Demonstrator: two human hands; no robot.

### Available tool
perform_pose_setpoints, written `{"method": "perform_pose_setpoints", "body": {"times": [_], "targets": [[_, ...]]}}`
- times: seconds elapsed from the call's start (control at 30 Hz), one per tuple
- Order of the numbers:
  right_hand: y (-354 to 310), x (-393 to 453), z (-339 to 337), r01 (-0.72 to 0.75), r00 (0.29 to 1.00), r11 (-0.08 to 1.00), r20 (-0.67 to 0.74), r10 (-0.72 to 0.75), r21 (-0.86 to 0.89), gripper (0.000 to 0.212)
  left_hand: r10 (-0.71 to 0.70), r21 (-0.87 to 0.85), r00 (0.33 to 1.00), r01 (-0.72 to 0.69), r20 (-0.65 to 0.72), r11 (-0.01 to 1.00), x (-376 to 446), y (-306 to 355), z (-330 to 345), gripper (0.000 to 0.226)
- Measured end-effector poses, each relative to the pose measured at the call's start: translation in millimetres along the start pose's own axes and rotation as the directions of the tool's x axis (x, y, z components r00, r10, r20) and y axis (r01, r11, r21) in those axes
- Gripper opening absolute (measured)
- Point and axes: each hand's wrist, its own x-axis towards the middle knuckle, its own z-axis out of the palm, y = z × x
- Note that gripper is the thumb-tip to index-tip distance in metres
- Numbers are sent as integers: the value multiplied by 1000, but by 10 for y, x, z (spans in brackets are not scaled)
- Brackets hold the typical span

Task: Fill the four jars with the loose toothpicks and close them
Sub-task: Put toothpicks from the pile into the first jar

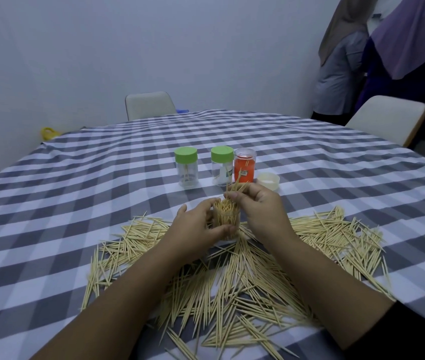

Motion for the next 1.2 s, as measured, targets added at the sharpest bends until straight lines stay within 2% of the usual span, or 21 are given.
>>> {"method": "perform_pose_setpoints", "body": {"times": [0.17,0.3,0.4,0.5,0.57,0.7,0.87,1.03,1.2], "targets": [[-5,-29,-12,30,1000,1000,-2,-30,-8,11,-5,6,1000,5,3,1000,-20,40,-21,60],[-11,-30,-21,-4,1000,998,-11,3,-66,11,0,27,1000,0,2,1000,-15,64,-25,40],[-45,-28,-28,-58,998,994,26,60,-89,15,-8,27,1000,8,15,1000,-15,59,-27,39],[-43,-25,-29,-87,994,988,54,94,-125,28,6,24,1000,-7,18,1000,-30,65,-42,49],[-56,-40,-17,-84,987,984,124,104,-157,35,-2,-4,1000,2,21,1000,-37,68,-49,58],[-103,-87,-53,-36,949,980,300,94,-194,52,-13,-5,1000,13,21,1000,-35,49,-42,63],[-104,-125,-79,79,906,960,421,43,-268,74,-5,42,999,4,34,999,-31,74,-41,59],[48,-95,39,232,936,892,340,-95,-387,78,-6,52,999,4,42,999,-27,88,-43,60],[91,-91,87,220,961,928,232,-152,-302,53,45,73,999,-47,32,996,25,9,11,52]]}}
